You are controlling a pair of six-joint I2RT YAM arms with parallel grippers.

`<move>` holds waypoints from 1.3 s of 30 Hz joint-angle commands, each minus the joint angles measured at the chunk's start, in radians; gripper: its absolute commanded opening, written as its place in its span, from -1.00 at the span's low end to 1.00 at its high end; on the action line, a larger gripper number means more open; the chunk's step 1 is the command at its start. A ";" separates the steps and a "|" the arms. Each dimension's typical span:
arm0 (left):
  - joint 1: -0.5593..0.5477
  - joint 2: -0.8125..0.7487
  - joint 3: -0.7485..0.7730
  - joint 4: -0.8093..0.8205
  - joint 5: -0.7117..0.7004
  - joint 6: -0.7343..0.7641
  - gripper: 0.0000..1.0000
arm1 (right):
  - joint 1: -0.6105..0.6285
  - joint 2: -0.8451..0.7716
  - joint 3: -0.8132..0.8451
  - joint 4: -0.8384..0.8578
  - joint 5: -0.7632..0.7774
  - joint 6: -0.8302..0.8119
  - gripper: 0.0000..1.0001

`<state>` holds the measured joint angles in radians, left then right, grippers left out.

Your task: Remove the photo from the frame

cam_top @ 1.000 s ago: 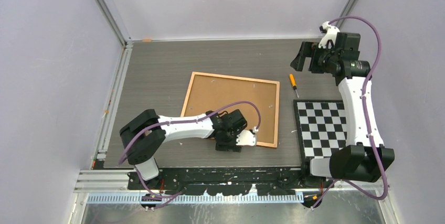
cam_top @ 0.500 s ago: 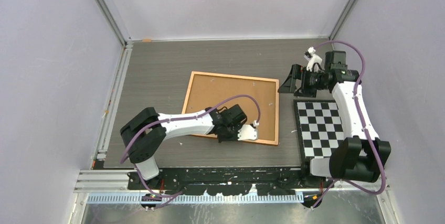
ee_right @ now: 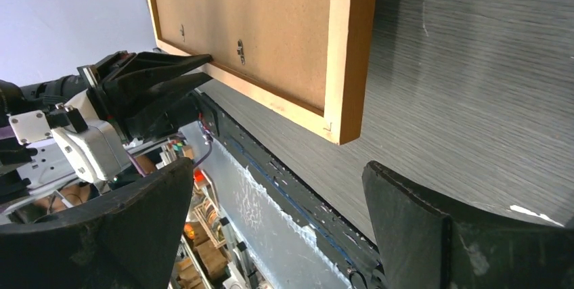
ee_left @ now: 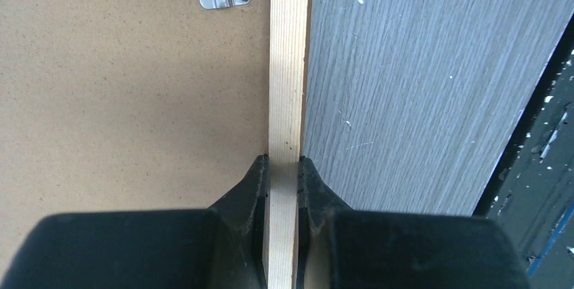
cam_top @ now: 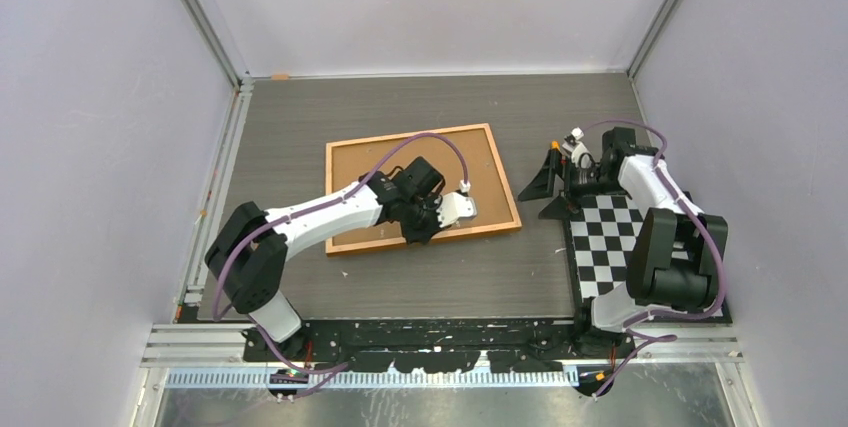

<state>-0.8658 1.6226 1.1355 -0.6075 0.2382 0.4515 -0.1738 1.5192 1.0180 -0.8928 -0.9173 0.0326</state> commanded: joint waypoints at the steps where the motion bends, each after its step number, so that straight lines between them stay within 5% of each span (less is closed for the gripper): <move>1: 0.004 -0.049 0.085 -0.008 0.076 -0.009 -1.00 | 0.002 -0.058 -0.013 0.032 -0.059 -0.056 0.96; 8: 0.037 -0.042 0.164 -0.086 0.157 0.002 -1.00 | 0.043 -0.257 0.028 0.024 0.081 -0.416 0.96; 16: 0.061 -0.065 0.218 -0.148 0.245 -0.008 -1.00 | 0.098 -0.473 0.076 -0.188 0.183 -1.017 0.96; 24: 0.089 -0.056 0.260 -0.166 0.323 -0.044 -1.00 | 0.519 -0.731 -0.189 0.182 0.464 -0.986 0.97; 30: 0.120 -0.057 0.278 -0.198 0.402 -0.050 -1.00 | 0.786 -0.760 -0.346 0.425 0.748 -1.027 0.99; 39: 0.131 -0.052 0.285 -0.205 0.466 -0.064 -1.00 | 0.938 -0.625 -0.374 0.599 0.914 -1.080 0.99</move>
<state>-0.7387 1.6192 1.3632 -0.8291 0.5888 0.3992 0.7349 0.8719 0.6521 -0.4362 -0.1009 -1.0080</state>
